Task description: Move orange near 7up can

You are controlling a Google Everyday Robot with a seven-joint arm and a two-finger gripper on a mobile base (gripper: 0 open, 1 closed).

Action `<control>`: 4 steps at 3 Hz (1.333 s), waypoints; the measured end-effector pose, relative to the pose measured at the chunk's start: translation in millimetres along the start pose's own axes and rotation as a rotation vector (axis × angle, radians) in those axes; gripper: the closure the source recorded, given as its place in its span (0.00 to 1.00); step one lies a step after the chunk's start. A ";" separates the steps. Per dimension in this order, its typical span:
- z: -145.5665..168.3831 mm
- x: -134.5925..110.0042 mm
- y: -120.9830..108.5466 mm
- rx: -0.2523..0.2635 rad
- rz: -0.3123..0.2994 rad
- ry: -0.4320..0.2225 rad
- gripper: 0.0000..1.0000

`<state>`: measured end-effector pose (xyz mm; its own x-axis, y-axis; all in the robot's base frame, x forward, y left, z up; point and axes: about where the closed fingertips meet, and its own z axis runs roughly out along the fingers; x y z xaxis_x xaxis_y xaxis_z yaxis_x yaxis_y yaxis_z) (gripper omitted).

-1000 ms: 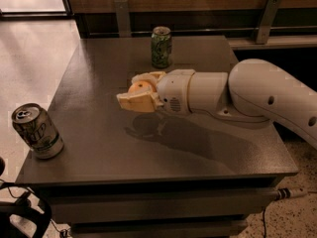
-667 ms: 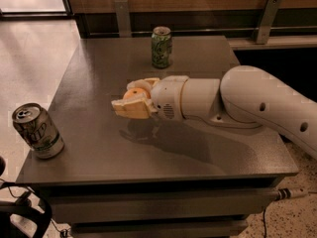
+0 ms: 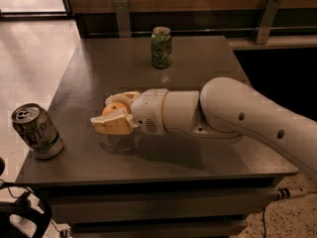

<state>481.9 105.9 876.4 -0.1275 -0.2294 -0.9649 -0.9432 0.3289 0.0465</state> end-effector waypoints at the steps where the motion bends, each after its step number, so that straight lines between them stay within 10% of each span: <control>1: 24.6 13.9 18.8 -0.074 0.001 -0.014 1.00; 2: 43.1 28.8 27.1 -0.110 -0.003 -0.003 1.00; 4: 41.0 20.9 27.6 -0.110 -0.003 -0.003 0.59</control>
Offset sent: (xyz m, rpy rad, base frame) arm -0.0191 0.0603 -0.0650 0.0074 0.0367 0.1499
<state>465.8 147.7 846.9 -0.1242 -0.2275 -0.9658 -0.9716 0.2253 0.0719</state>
